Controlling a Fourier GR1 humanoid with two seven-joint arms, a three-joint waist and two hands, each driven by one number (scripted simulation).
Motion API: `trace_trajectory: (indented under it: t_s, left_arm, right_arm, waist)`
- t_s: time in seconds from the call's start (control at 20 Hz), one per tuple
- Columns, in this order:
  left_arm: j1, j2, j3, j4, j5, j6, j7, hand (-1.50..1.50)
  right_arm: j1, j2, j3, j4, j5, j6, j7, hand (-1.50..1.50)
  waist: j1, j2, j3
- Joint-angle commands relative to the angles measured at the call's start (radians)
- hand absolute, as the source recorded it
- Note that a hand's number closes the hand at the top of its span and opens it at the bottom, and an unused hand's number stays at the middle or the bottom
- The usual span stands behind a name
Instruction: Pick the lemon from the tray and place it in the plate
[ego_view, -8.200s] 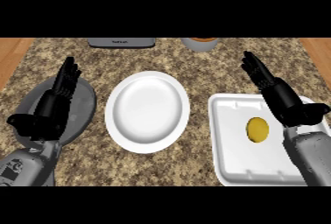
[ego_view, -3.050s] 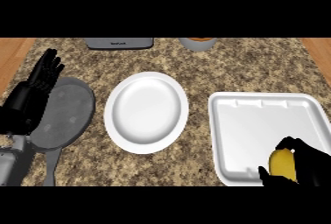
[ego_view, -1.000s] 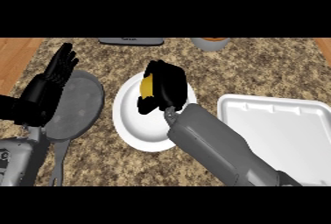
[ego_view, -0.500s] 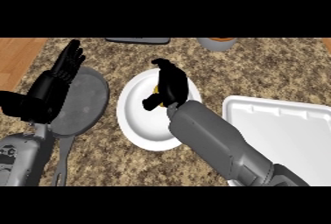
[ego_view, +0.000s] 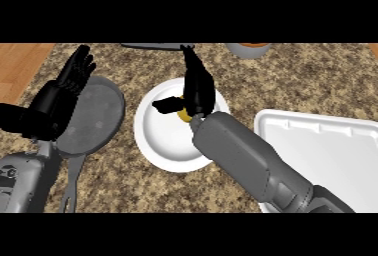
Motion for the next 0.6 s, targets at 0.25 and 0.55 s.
trace_trajectory:
  t_s: [0.25, 0.55]
  left_arm:
    - [0.027, -0.006, 0.016, 0.028, -0.031, 0.009, -0.021, 0.0]
    - [0.085, 0.01, 0.06, -0.06, -0.004, -0.004, 0.014, 0.0]
  right_arm:
    - [0.057, 0.0, -0.126, -0.072, -0.184, -0.099, -0.207, -1.5]
    - [0.207, -0.116, -0.246, -0.236, -0.201, 0.018, -0.289, -1.5]
  waist:
    - [-0.057, -0.014, 0.0]
    - [-0.08, -0.021, 0.0]
